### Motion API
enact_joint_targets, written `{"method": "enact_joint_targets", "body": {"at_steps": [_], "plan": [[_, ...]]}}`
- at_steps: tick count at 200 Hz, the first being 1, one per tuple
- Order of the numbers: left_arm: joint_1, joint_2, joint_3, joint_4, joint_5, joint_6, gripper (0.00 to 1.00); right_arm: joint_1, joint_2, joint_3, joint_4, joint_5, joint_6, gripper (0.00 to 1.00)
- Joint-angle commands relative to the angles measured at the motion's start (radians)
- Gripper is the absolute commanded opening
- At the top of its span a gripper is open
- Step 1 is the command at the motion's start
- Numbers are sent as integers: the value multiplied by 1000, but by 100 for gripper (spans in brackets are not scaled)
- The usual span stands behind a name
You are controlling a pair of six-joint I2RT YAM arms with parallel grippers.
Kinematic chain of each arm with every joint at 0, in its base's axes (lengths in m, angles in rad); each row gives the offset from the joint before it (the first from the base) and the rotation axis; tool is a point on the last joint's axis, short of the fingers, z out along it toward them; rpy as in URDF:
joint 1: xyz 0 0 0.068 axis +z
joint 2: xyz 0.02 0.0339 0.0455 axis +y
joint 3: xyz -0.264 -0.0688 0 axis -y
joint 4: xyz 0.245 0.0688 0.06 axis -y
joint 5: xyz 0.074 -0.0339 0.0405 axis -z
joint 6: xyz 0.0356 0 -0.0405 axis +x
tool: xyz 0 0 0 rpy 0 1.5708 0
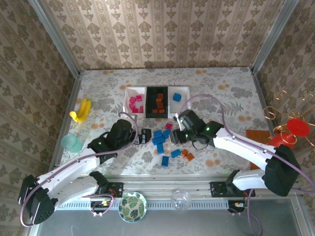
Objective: Sort the legos into containers by color
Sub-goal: Place the lego in the container.
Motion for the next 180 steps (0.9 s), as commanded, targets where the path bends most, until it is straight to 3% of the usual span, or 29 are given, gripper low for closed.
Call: {"method": "enact_joint_targets", "body": {"at_steps": [1, 65, 94, 145, 180], "plan": [[4, -12, -15, -7, -9, -25, 100, -87, 61, 102, 92, 31, 43, 33], [-47, 5, -23, -11, 7, -36, 100, -208, 429, 386, 97, 162, 114, 32], [-89, 52, -14, -5, 8, -31, 100, -236, 554, 474, 89, 162, 154, 35], [-153, 158, 10, 21, 52, -6, 100, -255, 646, 584, 78, 113, 213, 62], [-213, 235, 35, 14, 73, 5, 99, -247, 574, 528, 109, 97, 207, 67]]}}
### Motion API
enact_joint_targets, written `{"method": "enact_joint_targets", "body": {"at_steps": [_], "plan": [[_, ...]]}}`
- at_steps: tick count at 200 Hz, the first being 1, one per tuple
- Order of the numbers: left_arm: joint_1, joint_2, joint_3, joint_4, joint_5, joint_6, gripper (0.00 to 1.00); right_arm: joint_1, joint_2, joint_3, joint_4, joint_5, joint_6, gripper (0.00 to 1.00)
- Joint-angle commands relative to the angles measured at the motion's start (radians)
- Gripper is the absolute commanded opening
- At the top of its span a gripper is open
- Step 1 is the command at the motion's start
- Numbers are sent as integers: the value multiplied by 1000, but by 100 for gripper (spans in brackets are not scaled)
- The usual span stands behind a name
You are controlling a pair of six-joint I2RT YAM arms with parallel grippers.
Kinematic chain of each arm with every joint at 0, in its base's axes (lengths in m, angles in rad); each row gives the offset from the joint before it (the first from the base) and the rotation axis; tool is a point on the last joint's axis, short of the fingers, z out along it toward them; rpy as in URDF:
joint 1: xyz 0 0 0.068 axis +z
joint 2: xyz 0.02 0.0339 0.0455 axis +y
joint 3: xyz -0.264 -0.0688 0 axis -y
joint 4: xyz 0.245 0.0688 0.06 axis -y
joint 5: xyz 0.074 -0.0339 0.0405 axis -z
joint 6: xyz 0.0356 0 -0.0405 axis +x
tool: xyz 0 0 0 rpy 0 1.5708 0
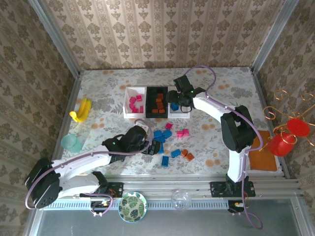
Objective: Sort the legos into containers by color
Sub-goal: Place the lego in the container, then pick up the lego from the middle-left of the table.
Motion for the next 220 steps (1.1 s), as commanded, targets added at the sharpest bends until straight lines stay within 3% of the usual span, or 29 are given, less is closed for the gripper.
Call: {"method": "enact_joint_targets", "body": {"at_steps": [1, 38, 61, 108, 172, 220], "plan": [[-44, 40, 41, 4, 29, 22, 99, 5, -70, -24, 12, -14, 15, 67], [-156, 153, 93, -19, 26, 34, 98, 5, -199, -172, 69, -11, 12, 68], [-225, 245, 152, -71, -11, 48, 91, 5, -263, -260, 90, -9, 9, 68], [-274, 377, 206, -100, -16, 37, 80, 0, -370, -390, 120, -2, 3, 69], [-298, 480, 217, -119, -34, 16, 55, -10, -484, -444, 122, 3, 3, 69], [-299, 464, 198, -113, -74, 10, 34, -10, -511, -477, 138, -6, 19, 70]]}}
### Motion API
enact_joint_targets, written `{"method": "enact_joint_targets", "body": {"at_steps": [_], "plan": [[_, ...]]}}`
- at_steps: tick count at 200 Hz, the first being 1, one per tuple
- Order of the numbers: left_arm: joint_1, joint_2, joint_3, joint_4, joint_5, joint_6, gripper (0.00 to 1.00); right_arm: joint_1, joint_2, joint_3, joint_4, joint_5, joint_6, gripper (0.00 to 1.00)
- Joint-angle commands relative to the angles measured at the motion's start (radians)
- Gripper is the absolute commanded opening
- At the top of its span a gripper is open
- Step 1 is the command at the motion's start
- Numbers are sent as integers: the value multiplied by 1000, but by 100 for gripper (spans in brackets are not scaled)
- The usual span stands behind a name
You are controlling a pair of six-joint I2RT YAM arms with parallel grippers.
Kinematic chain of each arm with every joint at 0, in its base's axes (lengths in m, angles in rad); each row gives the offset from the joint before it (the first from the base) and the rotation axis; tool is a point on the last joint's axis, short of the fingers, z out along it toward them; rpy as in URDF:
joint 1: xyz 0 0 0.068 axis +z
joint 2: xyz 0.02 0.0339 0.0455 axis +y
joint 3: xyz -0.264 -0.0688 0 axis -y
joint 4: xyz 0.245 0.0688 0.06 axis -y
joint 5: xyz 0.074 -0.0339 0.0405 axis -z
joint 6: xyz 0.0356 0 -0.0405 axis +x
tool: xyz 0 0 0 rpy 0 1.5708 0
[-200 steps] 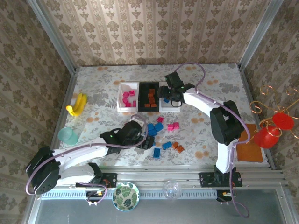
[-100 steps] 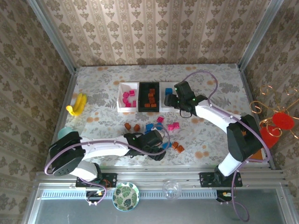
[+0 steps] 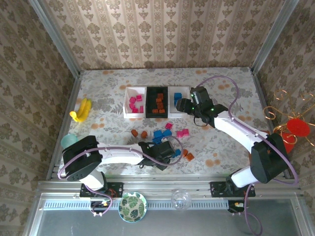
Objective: Sort the legos into containers by color
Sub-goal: Pick up the lego from the middle-left of the table, then place the lego in the container.
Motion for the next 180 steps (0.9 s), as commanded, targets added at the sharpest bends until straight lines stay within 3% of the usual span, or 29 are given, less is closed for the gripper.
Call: {"method": "enact_joint_targets", "body": {"at_steps": [1, 46, 89, 128, 180], "plan": [[-9, -3, -4, -20, -18, -9, 34, -5, -29, -31, 12, 1, 13, 70], [13, -184, -21, -23, -32, -6, 29, -6, -66, -83, 8, 16, 17, 70], [215, -297, 25, 59, 74, 66, 28, -5, -146, -170, 14, 14, 41, 70], [372, -150, 206, 144, 162, 134, 28, -5, -233, -260, -17, 25, 54, 70], [449, 189, 577, 125, 222, 183, 27, -5, -359, -377, -61, 27, 71, 70]]}}
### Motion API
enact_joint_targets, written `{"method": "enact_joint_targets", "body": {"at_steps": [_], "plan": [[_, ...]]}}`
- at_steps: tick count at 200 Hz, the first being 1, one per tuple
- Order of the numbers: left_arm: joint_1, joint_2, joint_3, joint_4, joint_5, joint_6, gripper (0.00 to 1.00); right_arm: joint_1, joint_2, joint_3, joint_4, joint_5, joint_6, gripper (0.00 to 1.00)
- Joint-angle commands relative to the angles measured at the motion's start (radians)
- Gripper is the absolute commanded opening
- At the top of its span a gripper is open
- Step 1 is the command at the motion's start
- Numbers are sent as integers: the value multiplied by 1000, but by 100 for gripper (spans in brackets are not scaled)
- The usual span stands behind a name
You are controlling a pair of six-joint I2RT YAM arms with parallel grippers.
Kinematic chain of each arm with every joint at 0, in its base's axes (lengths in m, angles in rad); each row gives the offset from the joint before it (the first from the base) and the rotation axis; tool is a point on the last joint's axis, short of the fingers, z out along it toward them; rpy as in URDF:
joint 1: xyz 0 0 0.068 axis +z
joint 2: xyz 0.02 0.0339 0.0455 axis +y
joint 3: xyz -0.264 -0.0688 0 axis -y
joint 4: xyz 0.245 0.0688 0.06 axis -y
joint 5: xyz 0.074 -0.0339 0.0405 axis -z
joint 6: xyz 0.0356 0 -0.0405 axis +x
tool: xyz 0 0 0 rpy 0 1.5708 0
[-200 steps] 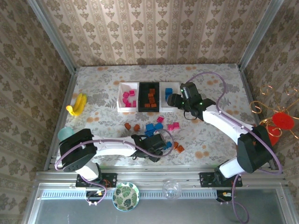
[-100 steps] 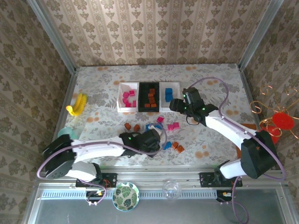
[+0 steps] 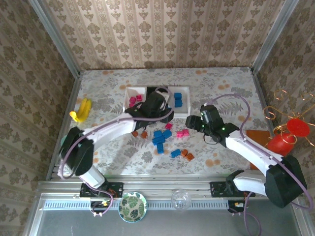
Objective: Sort the legos into containers by color
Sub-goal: Place the lego in the container, then pick up the lego from the bottom-center of the table.
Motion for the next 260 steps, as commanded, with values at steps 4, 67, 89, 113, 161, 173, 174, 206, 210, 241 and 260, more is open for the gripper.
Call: {"method": "enact_joint_targets", "body": {"at_steps": [4, 67, 89, 113, 161, 173, 174, 206, 210, 241, 260], "plan": [[30, 135, 152, -6, 54, 55, 27, -5, -72, -46, -44, 23, 23, 70], [80, 431, 511, -119, 67, 44, 29, -4, -175, -105, -91, 16, 32, 70], [82, 499, 603, -155, 79, 32, 35, -1, -186, -116, -97, -4, 29, 70], [84, 550, 687, -192, 84, 24, 49, 11, -181, -123, -113, -24, 22, 70], [80, 469, 632, -121, 131, -14, 80, 63, -165, -139, -98, -50, 10, 71], [73, 405, 564, -69, 134, -23, 85, 76, -149, -137, -91, -52, 7, 71], [73, 400, 558, -65, 135, -25, 86, 77, -148, -137, -90, -52, 6, 71], [57, 206, 328, 73, 150, -57, 100, 145, -88, -101, -86, -60, -35, 71], [54, 178, 289, 93, 146, -61, 100, 162, -79, -94, -88, -58, -46, 71], [38, -48, -11, 209, 95, -98, 100, 302, 16, -31, -129, -37, -133, 70], [36, -185, -166, 224, 48, -108, 100, 371, 74, 2, -137, -3, -172, 71]]}}
